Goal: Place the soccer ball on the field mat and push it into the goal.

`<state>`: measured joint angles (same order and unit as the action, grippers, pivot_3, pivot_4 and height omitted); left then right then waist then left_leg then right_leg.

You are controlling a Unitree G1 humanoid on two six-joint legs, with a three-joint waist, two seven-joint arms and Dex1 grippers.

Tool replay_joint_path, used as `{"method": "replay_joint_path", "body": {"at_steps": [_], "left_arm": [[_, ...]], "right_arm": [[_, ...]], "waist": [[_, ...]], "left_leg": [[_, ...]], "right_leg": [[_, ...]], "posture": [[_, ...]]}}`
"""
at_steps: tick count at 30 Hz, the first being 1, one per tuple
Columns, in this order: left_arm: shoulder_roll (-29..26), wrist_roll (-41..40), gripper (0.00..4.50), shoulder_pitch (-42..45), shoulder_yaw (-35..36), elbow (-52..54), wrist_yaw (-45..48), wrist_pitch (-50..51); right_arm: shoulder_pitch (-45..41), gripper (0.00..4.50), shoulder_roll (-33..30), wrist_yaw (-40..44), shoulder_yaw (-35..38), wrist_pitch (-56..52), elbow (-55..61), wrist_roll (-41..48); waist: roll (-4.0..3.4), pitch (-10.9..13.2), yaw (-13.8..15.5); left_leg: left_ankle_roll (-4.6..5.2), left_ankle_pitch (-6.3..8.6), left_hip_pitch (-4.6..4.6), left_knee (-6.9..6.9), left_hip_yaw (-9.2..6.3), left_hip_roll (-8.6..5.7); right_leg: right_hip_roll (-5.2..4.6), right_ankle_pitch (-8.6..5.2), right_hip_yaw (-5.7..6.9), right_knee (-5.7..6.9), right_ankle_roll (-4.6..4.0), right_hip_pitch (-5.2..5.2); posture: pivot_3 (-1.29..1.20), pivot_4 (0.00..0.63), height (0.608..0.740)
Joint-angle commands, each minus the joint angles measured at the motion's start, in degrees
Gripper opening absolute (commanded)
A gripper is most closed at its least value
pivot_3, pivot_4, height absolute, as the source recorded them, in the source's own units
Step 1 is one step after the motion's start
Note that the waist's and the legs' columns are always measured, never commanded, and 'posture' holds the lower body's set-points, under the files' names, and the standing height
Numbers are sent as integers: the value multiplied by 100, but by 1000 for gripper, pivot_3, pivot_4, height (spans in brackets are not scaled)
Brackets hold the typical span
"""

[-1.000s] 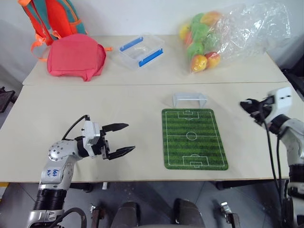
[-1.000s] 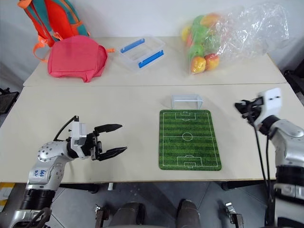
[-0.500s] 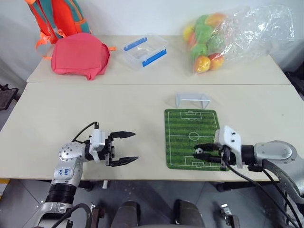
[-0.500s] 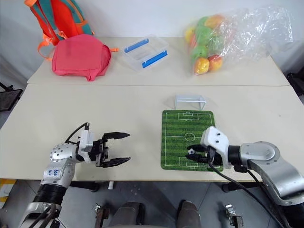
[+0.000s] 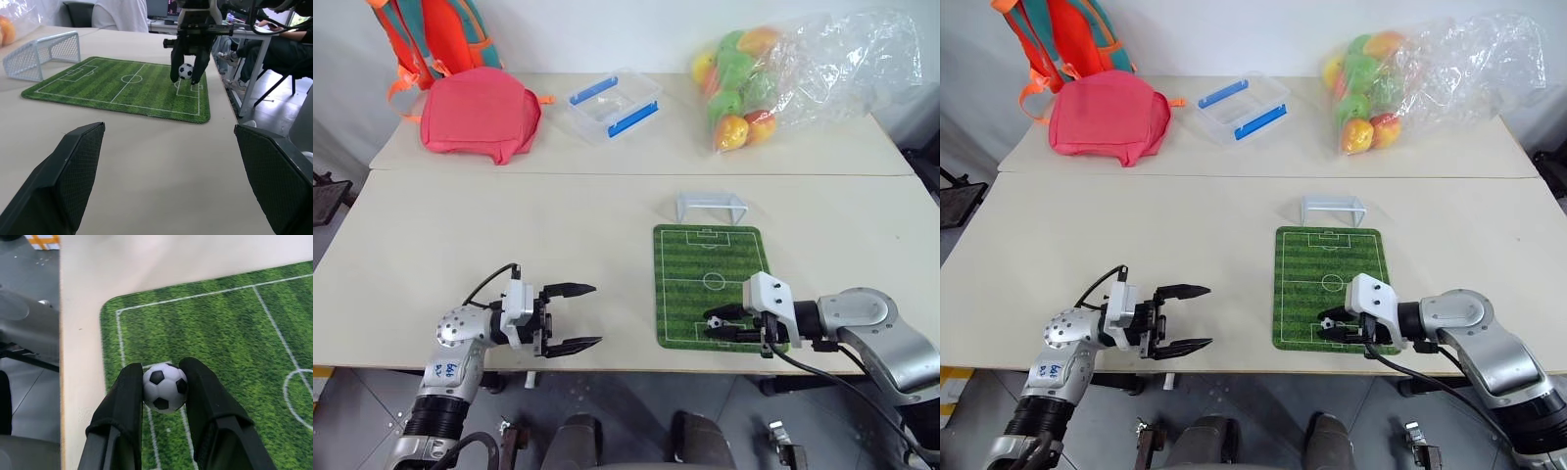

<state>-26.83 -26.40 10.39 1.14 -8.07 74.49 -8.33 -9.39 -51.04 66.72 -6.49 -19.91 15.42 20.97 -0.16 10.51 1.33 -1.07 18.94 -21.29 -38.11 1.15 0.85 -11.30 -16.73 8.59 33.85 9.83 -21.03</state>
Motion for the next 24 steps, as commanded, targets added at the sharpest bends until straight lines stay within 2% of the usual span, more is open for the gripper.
{"method": "replay_joint_path", "body": {"at_steps": [1, 24], "left_arm": [[-40, -56, 4500, -98, 49, 268, -70, -5], [-4, -7, 4500, 112, -9, 167, -247, 36]], "right_arm": [[43, 869, 26, 73, 62, 146, 75, 2], [128, 869, 238, 183, 16, 594, -501, -236]], "waist": [[0, 0, -1], [0, 0, -3]], "left_leg": [[0, 0, 0, -1, 0, 0], [0, 0, 3, -4, 0, 0]], "right_leg": [[0, 0, 0, 0, 0, 1], [0, 0, 0, 2, 0, 3]], "posture": [[0, 150, 740], [0, 150, 740]]}}
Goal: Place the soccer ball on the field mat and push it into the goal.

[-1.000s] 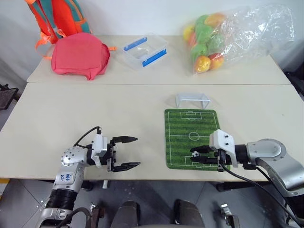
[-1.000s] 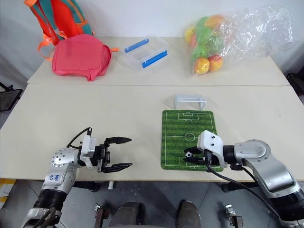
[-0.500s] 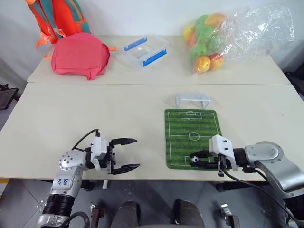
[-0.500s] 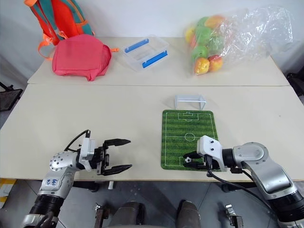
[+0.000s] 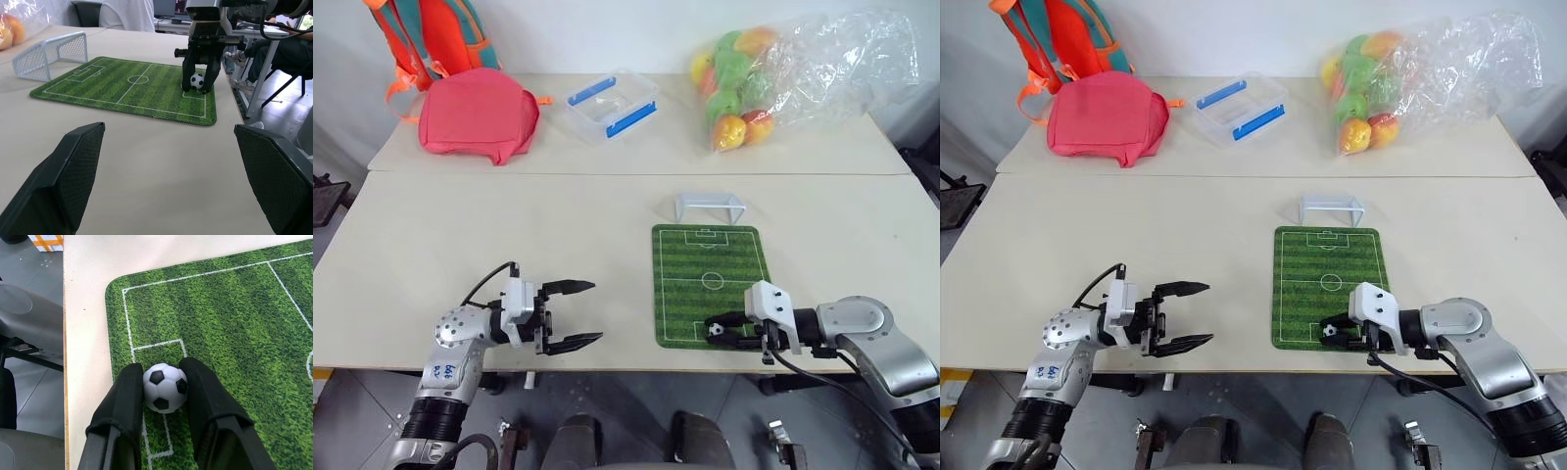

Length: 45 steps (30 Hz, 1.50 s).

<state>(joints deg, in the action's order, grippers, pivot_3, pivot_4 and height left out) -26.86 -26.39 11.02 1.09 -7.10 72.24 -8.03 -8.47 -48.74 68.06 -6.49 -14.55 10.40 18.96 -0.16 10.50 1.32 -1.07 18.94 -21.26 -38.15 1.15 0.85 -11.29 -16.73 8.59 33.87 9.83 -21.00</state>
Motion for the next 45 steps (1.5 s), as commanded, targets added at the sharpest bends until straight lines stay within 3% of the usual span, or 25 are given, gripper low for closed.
{"method": "replay_joint_path", "body": {"at_steps": [1, 4, 9, 20, 30, 33, 38, 45], "left_arm": [[2, -8, 4500, 64, -6, 53, -21, 5], [13, -1, 4500, 99, -18, 13, -20, -4], [57, 20, 4500, 175, -46, -33, -45, -5], [153, 55, 4500, 312, -83, -184, -60, -56], [358, 138, 4500, 572, -138, -570, -13, -267], [421, 102, 4500, 635, -168, -658, 86, -308], [441, -24, 4500, 581, -187, -548, 238, -198], [369, -15, 4500, 532, -136, -478, 262, -148]], "right_arm": [[22, 869, 15, 42, 14, 60, -11, -44], [0, 869, 31, 43, 19, 108, -54, -53], [-54, 2357, 109, -6, 54, 152, -95, -27], [-99, 2357, -217, 158, 384, -55, 457, 236], [-247, 2357, -614, -24, 1043, -918, 1500, 834], [503, 1740, -736, 32, 1231, -1012, 1879, 893], [876, 38, -623, -85, 1094, -861, 1902, 769], [817, 38, -383, -151, 604, -646, 1440, 446]], "waist": [[0, 0, -3], [0, 0, -2], [0, 0, -5], [0, 0, 0], [1, 0, 5], [3, -1, 40], [7, -1, -4], [8, -1, 1]], "left_leg": [[0, 0, 0, 0, 0, 0], [0, 0, 0, 0, 0, 0], [0, 0, 2, -2, 0, 0], [0, 0, 3, -5, 0, 0], [0, 0, 0, -4, -3, 0], [0, 0, 0, -4, -4, -1], [3, 4, 3, -11, -7, -2], [3, 3, 11, -16, -8, -1]], "right_leg": [[0, 0, 0, 0, 0, 0], [0, 0, 0, 0, 0, 0], [0, 0, 0, 0, 0, 3], [0, 1, 0, 1, -1, 4], [0, 1, 2, -1, -1, 4], [0, 1, 3, -1, -1, 5], [-1, 3, 6, -7, 3, 17], [-1, 4, 6, -5, 2, 25]], "posture": [[0, 150, 740], [0, 150, 740], [0, 150, 740], [0, 150, 740], [0, 150, 740], [0, 150, 740], [0, 150, 740], [0, 150, 740]]}}
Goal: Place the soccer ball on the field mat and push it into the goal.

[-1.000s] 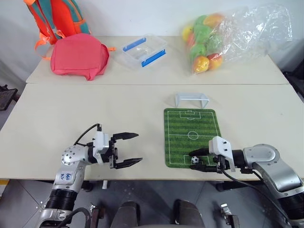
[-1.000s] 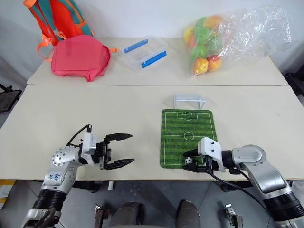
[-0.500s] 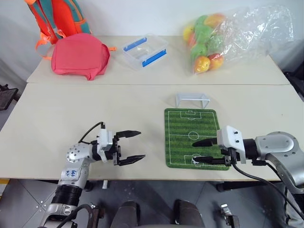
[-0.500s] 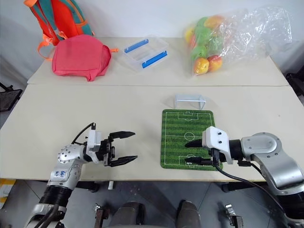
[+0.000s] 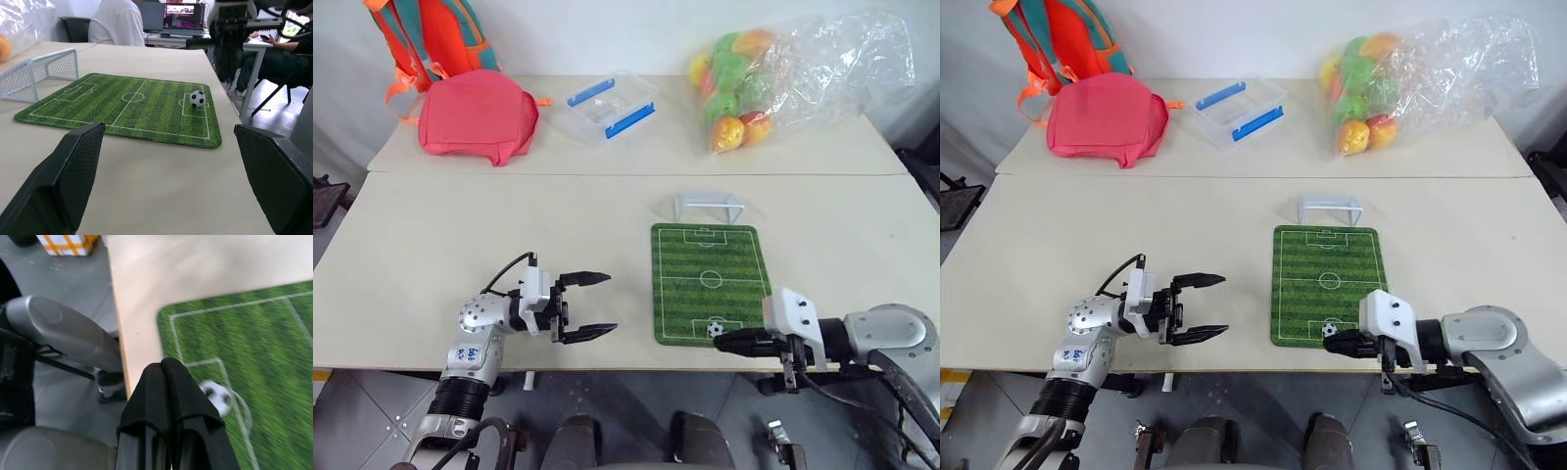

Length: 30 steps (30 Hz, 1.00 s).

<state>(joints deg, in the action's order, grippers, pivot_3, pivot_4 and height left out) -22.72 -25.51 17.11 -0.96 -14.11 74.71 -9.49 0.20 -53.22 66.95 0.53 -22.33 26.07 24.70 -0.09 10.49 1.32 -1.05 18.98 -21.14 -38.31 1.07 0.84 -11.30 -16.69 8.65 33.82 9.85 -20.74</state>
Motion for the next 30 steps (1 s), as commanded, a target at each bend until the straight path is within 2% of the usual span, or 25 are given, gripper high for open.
{"method": "replay_joint_path", "body": {"at_steps": [1, 4, 12, 16, 20, 25, 30], "left_arm": [[-56, -108, 4500, -100, 74, 260, 11, 8], [-118, -123, 4500, -186, 106, 360, 0, 44], [-269, -111, 4500, -284, 188, 545, -85, 137], [-244, -47, 4500, -73, 185, 336, -85, 58], [-128, 35, 4500, 284, 177, -41, -119, -148], [0, 96, 4500, 616, 164, -498, -80, -406], [48, 132, 4500, 960, 237, -1108, 9, -695]], "right_arm": [[-61, 38, 85, -32, -141, 184, -185, -169], [-145, 38, 174, -46, -247, 251, -327, -217], [-1120, 38, 611, -289, -383, 818, -1763, -770], [-1923, 38, 769, -913, -35, 1192, -2483, -1068], [-2520, 38, 891, -1641, 565, 1193, -2604, -1017], [-2447, 38, 819, -1904, 1031, 934, -2351, -884], [-1758, 38, 498, -1659, 1445, 713, -2226, -721]], "waist": [[0, 0, 1], [0, 0, 2], [1, 0, -10], [1, 0, -12], [1, 0, 5], [1, 0, 1], [1, 0, 6]], "left_leg": [[0, 0, -1, 0, 0, 0], [0, 0, -1, 2, -3, 1], [0, 0, -1, -5, -3, 0], [-1, 0, -3, -4, -2, 1], [-1, -1, -6, -2, -3, 1], [-1, 0, -11, 11, -6, 0], [0, 0, -13, 14, -4, -1]], "right_leg": [[0, 0, 0, 0, 0, 0], [1, 0, 1, 1, 0, -1], [1, 1, 1, 1, -1, 1], [1, 1, 1, 3, -1, -3], [1, 1, 3, 3, -1, -5], [1, 1, 12, -4, 0, -6], [0, 1, 13, -4, 0, -9]], "posture": [[0, 150, 740], [0, 150, 740], [0, 150, 740], [0, 150, 740], [0, 150, 740], [0, 150, 740], [0, 150, 740]]}}
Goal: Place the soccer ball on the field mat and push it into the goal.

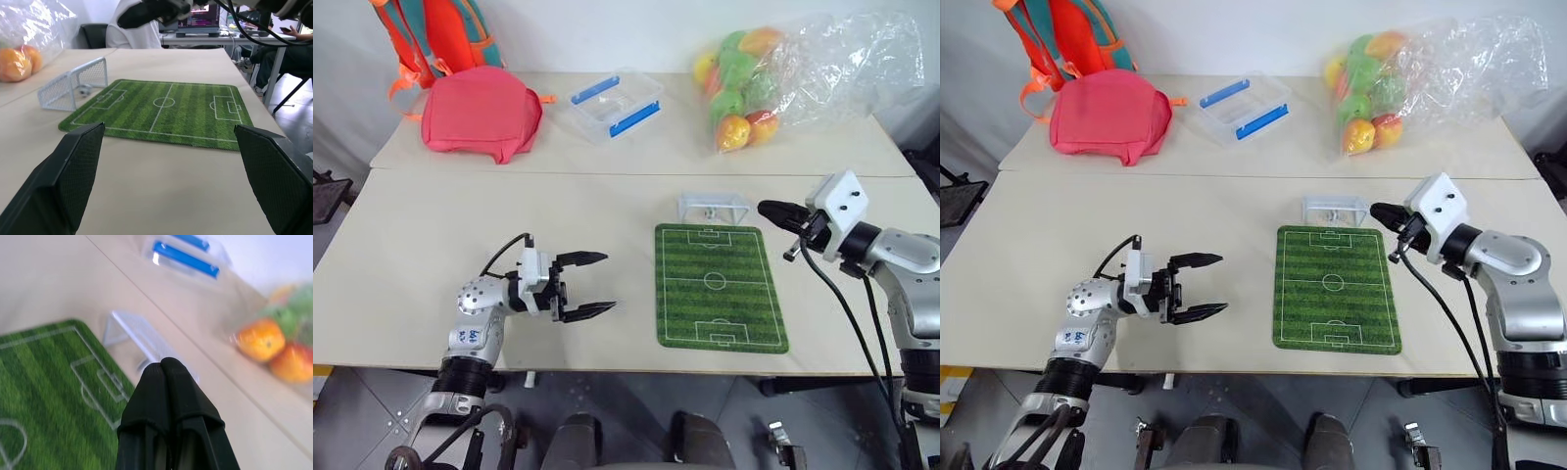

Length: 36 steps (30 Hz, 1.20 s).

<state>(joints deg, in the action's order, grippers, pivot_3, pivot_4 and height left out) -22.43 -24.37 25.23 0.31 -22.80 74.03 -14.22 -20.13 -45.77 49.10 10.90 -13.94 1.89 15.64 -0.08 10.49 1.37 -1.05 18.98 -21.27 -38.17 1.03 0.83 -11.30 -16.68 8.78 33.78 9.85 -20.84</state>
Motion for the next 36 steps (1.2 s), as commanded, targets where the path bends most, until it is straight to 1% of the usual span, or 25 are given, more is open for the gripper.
{"method": "replay_joint_path", "body": {"at_steps": [1, 3, 6, 10, 11, 12, 13, 14, 18, 19, 20, 23, 24, 25, 29, 31, 36], "left_arm": [[35, 36, 4500, 213, 114, -362, 79, -273], [48, 44, 4500, 287, 160, -565, 78, -354], [37, 43, 4500, 353, 256, -878, 74, -464], [-8, 41, 4500, 361, 327, -1153, 126, -524], [-34, 33, 4500, 353, 348, -1207, 155, -537], [-42, 36, 4500, 361, 355, -1258, 168, -552], [-77, 31, 4500, 359, 382, -1315, 179, -555], [-143, 14, 4500, 350, 434, -1380, 185, -562], [-311, -25, 4500, 311, 593, -1497, 199, -548], [-328, -23, 4500, 303, 615, -1506, 210, -553], [-364, -31, 4500, 277, 652, -1495, 229, -530], [-457, -59, 4500, 197, 755, -1453, 267, -450], [-488, -73, 4500, 172, 785, -1435, 278, -417], [-505, -78, 4500, 161, 808, -1428, 288, -394], [-550, -82, 4500, 168, 857, -1418, 297, -291], [-536, -70, 4500, 208, 869, -1434, 294, -248], [-493, -63, 4500, 340, 876, -1454, 268, -137]], "right_arm": [[372, 38, -296, 193, 453, -96, 129, 200], [698, 38, -417, 395, 580, -15, 31, 229], [1331, 38, -621, 943, 769, 135, -171, 373], [1822, 38, -711, 1575, 980, 400, -601, 613], [1926, 303, -721, 1785, 1048, 501, -690, 707], [1972, 393, -731, 1942, 1088, 584, -776, 765], [1950, 588, -670, 2074, 1225, 732, -970, 895], [1945, 888, -665, 2177, 1350, 870, -1213, 962], [2094, 2257, -775, 2593, 1539, 1532, -1908, 883], [2079, 2591, -768, 2634, 1566, 1629, -2036, 899], [2079, 3029, -796, 2639, 1601, 1772, -2221, 852], [2058, 4000, -801, 2662, 1799, 2318, -2651, 837], [2107, 4314, -806, 2669, 1897, 2371, -2730, 896], [2136, 4463, -815, 2671, 1949, 2401, -2789, 935], [2437, 4463, -742, 2671, 2110, 2621, -2825, 938], [2388, 4463, -604, 2758, 2203, 2624, -2759, 1202], [2499, 4463, -553, 2515, 2158, 2509, -2531, 1183]], "waist": [[0, 0, -4], [0, 0, -6], [0, 0, -5], [0, 0, -18], [0, 0, -19], [0, 0, -21], [0, 0, -31], [-1, 0, -38], [1, 1, -35], [1, 1, -35], [1, 1, -35], [1, 1, -35], [1, 1, -36], [1, 1, -35], [1, 1, -18], [1, 1, -22], [1, 1, -26]], "left_leg": [[1, 0, 0, -1, 2, -1], [1, 0, 1, -2, 3, 0], [1, 0, 4, -1, 3, 1], [1, 1, 6, -2, 4, 0], [2, 1, 8, -3, 7, 0], [2, 1, 9, -3, 8, 0], [1, 1, 10, -3, 8, 1], [1, 1, 11, -4, 8, 1], [1, 1, 15, -5, 9, 2], [1, 1, 16, -4, 9, 2], [1, 1, 15, -4, 9, 2], [1, 1, 16, -5, 9, 1], [1, 1, 16, -5, 9, 1], [1, 1, 16, -4, 9, 2], [1, 1, 16, -3, 8, 2], [1, 1, 17, -5, 9, 1], [1, 0, 20, -7, 9, 2]], "right_leg": [[-1, 0, -1, -1, 1, 0], [0, 0, -1, 0, 1, 0], [0, 0, -1, 0, 1, 3], [0, 1, -1, -1, 1, 5], [0, 1, -3, 0, 1, 5], [0, 1, -3, 0, 1, 5], [0, 1, -3, 0, 1, 6], [0, 1, -3, 0, 1, 7], [0, 1, -4, 0, 1, 10], [0, 1, -4, -1, 1, 11], [0, 1, -4, -1, 1, 11], [-1, 1, -5, -1, 2, 12], [-1, 1, -5, 0, 2, 12], [-1, 1, -5, 0, 2, 11], [-1, 1, -4, -1, 2, 11], [-1, 1, -5, -2, 2, 13], [0, 1, -6, 1, 2, 15]], "posture": [[0, 150, 740], [0, 150, 740], [0, 150, 740], [0, 150, 740], [0, 150, 740], [0, 150, 740], [0, 150, 740], [0, 150, 740], [0, 150, 740], [0, 150, 740], [0, 150, 740], [0, 150, 740], [0, 150, 740], [0, 150, 740], [0, 150, 740], [0, 150, 740], [0, 150, 740]]}}
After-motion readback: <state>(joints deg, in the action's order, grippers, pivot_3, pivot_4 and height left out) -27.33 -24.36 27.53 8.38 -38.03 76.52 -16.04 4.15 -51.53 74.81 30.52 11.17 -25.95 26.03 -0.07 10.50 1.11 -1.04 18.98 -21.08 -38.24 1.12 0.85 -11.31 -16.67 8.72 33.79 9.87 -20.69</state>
